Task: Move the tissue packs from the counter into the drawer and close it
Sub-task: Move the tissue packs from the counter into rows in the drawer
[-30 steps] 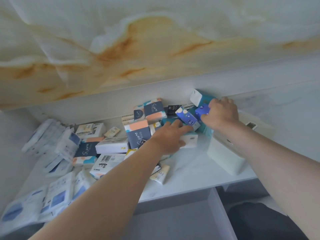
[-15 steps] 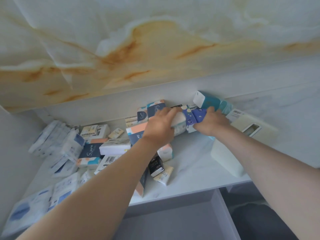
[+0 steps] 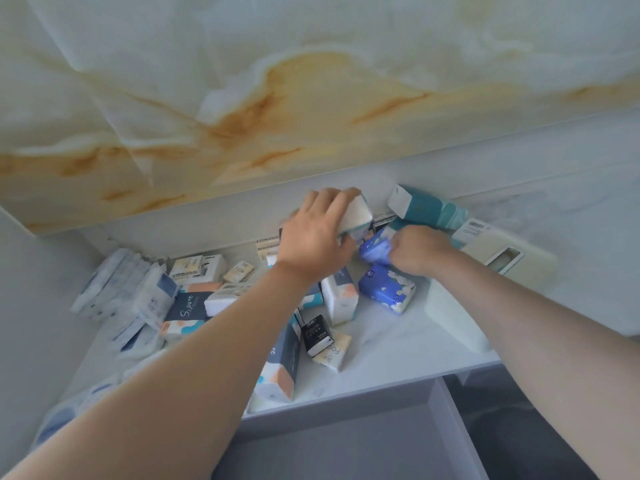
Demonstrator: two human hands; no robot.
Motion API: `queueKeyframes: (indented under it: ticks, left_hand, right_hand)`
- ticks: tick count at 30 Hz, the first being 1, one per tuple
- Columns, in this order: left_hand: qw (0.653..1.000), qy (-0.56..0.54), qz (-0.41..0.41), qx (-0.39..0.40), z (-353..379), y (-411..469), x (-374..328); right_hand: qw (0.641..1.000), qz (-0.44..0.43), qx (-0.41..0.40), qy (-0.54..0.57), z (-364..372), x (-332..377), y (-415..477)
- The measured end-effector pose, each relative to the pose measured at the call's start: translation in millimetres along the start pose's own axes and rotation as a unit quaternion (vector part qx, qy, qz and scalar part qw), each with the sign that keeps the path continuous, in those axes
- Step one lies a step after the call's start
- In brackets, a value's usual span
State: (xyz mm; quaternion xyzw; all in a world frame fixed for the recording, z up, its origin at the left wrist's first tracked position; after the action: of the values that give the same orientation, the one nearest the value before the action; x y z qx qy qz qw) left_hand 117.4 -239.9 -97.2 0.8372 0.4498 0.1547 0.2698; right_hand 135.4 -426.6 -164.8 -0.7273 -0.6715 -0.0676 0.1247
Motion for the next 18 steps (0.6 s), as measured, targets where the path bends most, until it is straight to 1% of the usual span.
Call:
queueKeyframes:
  ticks: [1, 2, 3, 5, 7, 9, 11, 13, 18]
  left_hand:
    - [1.0, 0.015, 0.018, 0.009, 7, -1, -3]
    - [0.999, 0.026, 0.028, 0.012, 14, 0, -5]
    - [0.999, 0.033, 0.029, 0.012, 18, 2, -7]
    - [0.999, 0.039, 0.021, 0.002, 26, 8, -10]
    - [0.999, 0.036, 0.012, -0.004, 31, 15, -12]
    - [0.999, 0.04, 0.01, -0.003, 34, 21, -13]
    - [0.999, 0.045, 0.019, -0.004, 38, 22, -13]
    - [0.999, 0.043, 0.021, -0.008, 38, 21, -11]
    - [1.0, 0.014, -0.02, -0.012, 24, 11, 7]
  right_hand:
    - [0.998, 0.018, -0.039, -0.042, -4, -8, 1]
    - [0.995, 0.04, -0.057, -0.075, -5, -17, 3]
    - [0.992, 0.069, -0.053, -0.092, -5, -25, 5]
    - [0.988, 0.119, -0.013, -0.094, 0, -40, 12]
    - [0.983, 0.152, 0.05, -0.088, 5, -46, 21]
    - [0.978, 0.163, 0.085, -0.1, 8, -46, 32]
    - [0.975, 0.164, 0.097, -0.115, 7, -41, 39]
    - [0.98, 0.157, 0.084, -0.092, 8, -35, 44]
    - [0.988, 0.151, -0.011, 0.019, 1, -13, 36]
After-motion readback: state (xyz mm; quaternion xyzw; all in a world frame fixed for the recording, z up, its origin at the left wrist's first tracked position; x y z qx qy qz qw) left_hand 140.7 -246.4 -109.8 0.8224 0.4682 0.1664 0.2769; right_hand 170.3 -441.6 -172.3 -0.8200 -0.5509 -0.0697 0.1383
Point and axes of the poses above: each hand's wrist, its own y-axis towards the middle knuckle, its own z-axis out of the palm, x = y × z, the point moved 3 cm from there along y, towards the middle knuckle, and after that the axes turned 3 degrees about y, right-handed, at the moved point
